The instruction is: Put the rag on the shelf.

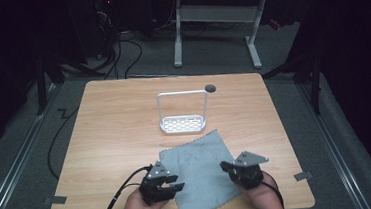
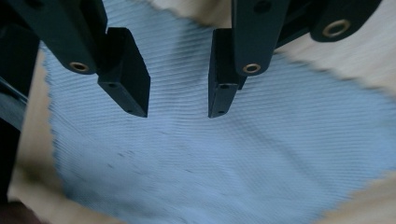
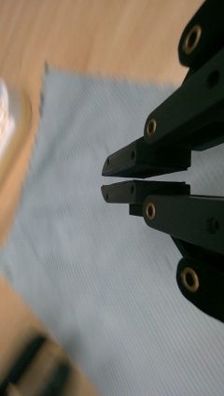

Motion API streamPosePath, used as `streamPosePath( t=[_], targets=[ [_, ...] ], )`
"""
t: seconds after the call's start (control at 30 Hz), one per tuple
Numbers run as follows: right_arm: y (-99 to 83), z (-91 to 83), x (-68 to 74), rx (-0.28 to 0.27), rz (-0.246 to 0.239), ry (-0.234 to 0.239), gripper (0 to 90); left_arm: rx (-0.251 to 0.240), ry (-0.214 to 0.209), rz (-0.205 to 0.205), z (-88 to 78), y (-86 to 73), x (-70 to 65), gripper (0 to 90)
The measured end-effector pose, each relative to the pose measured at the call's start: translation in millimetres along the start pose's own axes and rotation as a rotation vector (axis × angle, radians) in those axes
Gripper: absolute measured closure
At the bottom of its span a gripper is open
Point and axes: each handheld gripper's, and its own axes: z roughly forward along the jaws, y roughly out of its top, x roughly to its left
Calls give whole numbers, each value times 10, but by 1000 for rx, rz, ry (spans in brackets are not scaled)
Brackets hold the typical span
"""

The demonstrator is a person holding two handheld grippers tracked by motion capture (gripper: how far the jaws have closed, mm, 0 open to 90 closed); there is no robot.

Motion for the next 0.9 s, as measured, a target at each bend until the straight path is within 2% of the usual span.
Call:
streamPosePath(
  t=[0.07, 0.1, 0.13, 0.17, 0.2, 0.3, 0.33, 0.37, 0.43, 0.53, 0.67, 0.8, 0.9],
  targets=[
    [76, 120, -145, 18, 40, -19, 868, 44, 28, 42, 73, -23, -43, 598],
    [105, 188, -186, 36, 40, -31, 868, 33, 32, 54, 63, -38, -29, 613],
    [127, 268, -214, 57, 39, -31, 867, 32, 36, 46, 55, -39, -9, 624],
    [142, 360, -225, 98, 23, -53, 867, 32, 44, 33, 38, -40, 29, 636],
    [142, 360, -225, 98, 23, -53, 867, 29, 47, 21, 17, -47, 72, 636],
    [104, 465, -207, 145, 35, -60, 871, 12, 52, -23, -66, -94, 207, 637],
    [92, 466, -194, 132, 38, -53, 871, 11, 59, -32, -104, -111, 251, 637],
    [85, 459, -167, 131, 49, -41, 872, 6, 71, -42, -156, -142, 304, 638],
    [69, 449, -81, 119, 36, -21, 871, -4, 73, -67, -234, -198, 378, 642],
    [35, 415, 94, 106, 18, 21, 867, -3, 39, -120, -387, -306, 470, 642],
    [-15, 360, 306, 92, 7, 81, 865, 9, 52, -105, -539, -434, 440, 647],
    [-68, 285, 468, 92, -41, 90, 858, 13, 72, -84, -576, -482, 371, 646],
    [-85, 267, 489, 89, -42, 93, 851, 23, 73, -83, -571, -464, 367, 647]
  ],
)
